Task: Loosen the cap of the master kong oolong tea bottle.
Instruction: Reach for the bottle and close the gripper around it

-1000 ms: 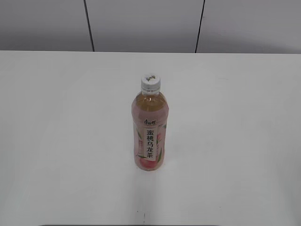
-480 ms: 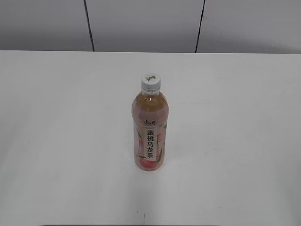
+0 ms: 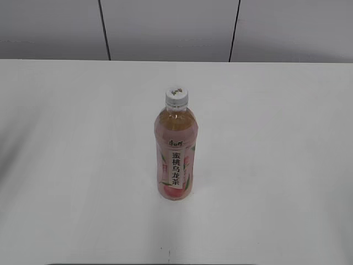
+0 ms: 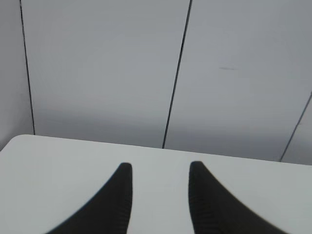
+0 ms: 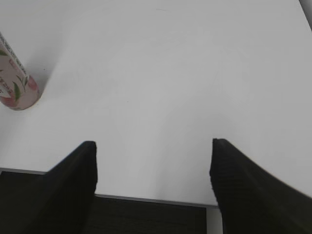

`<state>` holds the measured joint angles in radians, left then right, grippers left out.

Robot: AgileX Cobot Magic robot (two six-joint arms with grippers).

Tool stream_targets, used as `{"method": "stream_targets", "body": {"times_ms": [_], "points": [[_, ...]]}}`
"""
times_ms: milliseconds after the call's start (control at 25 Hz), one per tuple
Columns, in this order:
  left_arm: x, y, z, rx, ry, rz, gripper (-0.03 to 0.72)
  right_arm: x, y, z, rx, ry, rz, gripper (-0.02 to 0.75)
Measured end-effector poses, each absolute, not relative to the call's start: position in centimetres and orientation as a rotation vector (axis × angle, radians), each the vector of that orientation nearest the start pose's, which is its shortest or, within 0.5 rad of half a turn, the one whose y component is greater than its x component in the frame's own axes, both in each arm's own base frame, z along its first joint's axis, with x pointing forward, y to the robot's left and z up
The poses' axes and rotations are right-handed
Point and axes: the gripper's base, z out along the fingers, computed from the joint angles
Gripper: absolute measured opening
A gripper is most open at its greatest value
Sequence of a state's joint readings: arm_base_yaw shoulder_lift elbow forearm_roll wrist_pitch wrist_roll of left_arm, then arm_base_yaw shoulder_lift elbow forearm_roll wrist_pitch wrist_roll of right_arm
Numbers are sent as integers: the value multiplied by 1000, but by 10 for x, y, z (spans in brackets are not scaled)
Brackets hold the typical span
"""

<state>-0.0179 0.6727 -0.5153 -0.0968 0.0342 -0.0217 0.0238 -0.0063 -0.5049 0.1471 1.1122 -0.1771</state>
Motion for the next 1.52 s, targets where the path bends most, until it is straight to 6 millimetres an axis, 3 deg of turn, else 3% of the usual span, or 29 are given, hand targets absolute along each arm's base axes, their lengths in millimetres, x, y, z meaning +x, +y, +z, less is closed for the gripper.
{"method": "stream_targets", "body": {"times_ms": [160, 360, 600, 760, 1120, 1520], "points": [[184, -2, 293, -113, 1712, -96, 253, -9, 12, 275, -221, 2065, 83, 546], [205, -5, 267, -132, 1642, -120, 252, -9, 12, 275, -221, 2065, 82, 546], [225, -35, 225, 133, 1619, -167, 257, -9, 12, 275, -221, 2065, 83, 546], [233, -56, 203, 313, 1621, -273, 312, -9, 12, 275, -221, 2065, 83, 546], [227, -75, 180, 444, 1672, -509, 563, -9, 12, 275, -221, 2065, 83, 546], [202, -89, 175, 662, 1604, -653, 590, -9, 12, 275, -221, 2065, 83, 546]]}}
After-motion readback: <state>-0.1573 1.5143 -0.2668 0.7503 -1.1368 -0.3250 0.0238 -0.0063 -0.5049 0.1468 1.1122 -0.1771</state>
